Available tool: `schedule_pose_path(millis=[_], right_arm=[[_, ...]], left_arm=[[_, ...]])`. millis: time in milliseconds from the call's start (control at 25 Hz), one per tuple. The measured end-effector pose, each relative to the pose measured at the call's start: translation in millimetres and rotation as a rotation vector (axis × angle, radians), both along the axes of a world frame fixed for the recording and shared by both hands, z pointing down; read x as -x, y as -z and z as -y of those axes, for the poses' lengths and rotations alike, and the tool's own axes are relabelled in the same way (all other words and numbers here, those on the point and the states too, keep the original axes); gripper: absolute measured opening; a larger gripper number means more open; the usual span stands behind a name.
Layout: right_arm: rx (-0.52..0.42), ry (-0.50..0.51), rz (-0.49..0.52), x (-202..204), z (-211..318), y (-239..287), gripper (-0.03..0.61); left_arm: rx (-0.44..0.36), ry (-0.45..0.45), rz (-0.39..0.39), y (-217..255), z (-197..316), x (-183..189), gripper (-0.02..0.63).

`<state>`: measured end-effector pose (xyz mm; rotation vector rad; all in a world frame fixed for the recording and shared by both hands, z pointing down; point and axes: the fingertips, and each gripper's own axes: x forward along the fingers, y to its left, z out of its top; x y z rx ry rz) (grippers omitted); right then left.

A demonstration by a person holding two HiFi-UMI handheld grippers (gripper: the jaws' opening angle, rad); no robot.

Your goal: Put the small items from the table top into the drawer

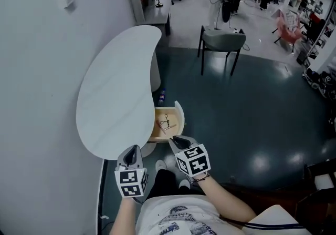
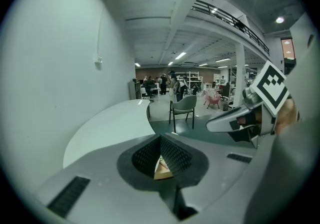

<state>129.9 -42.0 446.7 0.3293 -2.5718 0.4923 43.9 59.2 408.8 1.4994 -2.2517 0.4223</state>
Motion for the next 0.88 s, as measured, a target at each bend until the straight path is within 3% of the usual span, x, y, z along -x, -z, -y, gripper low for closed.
schedule_pose_path(millis=[320, 600, 880], right_arm=[[-0.013, 0.042, 0.026, 4.4, -21.5, 31.8, 0.060], [-0.082, 0.061, 0.099, 46.4, -50.3, 72.9, 0.057], [-0.130, 0.040, 0.135, 86.6, -99.8, 97.3, 0.052]], left_arm=[[-0.031, 0.013, -0.005, 22.9, -11.3, 0.7, 0.020], [-0.079, -0.005, 0.033, 50.4, -28.2, 29.2, 0.020], [-0.109, 0.004, 0.040, 68.6, -87.5, 67.7, 0.020]])
